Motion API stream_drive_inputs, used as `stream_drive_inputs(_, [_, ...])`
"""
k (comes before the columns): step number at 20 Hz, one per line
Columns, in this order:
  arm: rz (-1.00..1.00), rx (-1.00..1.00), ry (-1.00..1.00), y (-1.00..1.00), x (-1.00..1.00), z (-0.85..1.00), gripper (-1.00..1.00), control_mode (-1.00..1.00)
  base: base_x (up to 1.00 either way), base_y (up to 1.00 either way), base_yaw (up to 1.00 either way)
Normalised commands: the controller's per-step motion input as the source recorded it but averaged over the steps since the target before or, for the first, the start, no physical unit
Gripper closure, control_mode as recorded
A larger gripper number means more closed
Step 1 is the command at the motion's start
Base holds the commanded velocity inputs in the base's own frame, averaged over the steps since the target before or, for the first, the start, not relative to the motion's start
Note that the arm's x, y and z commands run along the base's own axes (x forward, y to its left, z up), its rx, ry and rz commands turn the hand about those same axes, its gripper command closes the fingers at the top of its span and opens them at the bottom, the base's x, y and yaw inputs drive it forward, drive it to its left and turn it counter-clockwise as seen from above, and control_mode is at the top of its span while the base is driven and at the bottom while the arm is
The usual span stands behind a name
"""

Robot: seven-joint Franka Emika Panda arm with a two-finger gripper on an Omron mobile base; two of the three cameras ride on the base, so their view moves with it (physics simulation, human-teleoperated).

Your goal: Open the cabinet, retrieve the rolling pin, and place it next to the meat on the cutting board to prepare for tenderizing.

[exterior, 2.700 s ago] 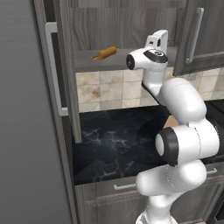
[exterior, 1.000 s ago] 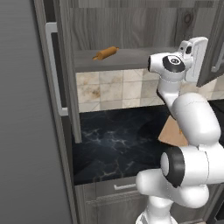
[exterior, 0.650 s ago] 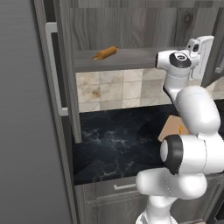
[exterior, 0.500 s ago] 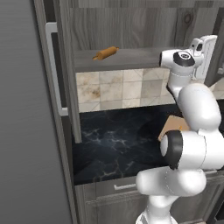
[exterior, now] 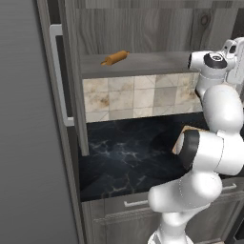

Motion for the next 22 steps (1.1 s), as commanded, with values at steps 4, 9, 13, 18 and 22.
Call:
stream_drive_inputs(4, [-0.06,0.00,0.00,-0.71,-0.41,0.00,-1.00,-1.00,0.00,0.00,0.00])
stream_drive_inputs(9, [-0.07,0.00,0.00,-0.70,-0.43,0.00,-1.00,-1.00,0.00,0.00,0.00])
stream_drive_inputs(13, [-0.06,0.00,0.00,-0.67,-0.34,0.00,-1.00,-1.00,0.00,0.00,0.00])
stream_drive_inputs(18, [-0.03,0.00,-0.01,-0.50,-0.11,0.00,-1.00,-1.00,0.00,0.00,0.00])
stream_drive_inputs(22, [0.00,0.00,-0.02,-0.23,0.00,0.00,-1.00,-1.00,0.00,0.00,0.00])
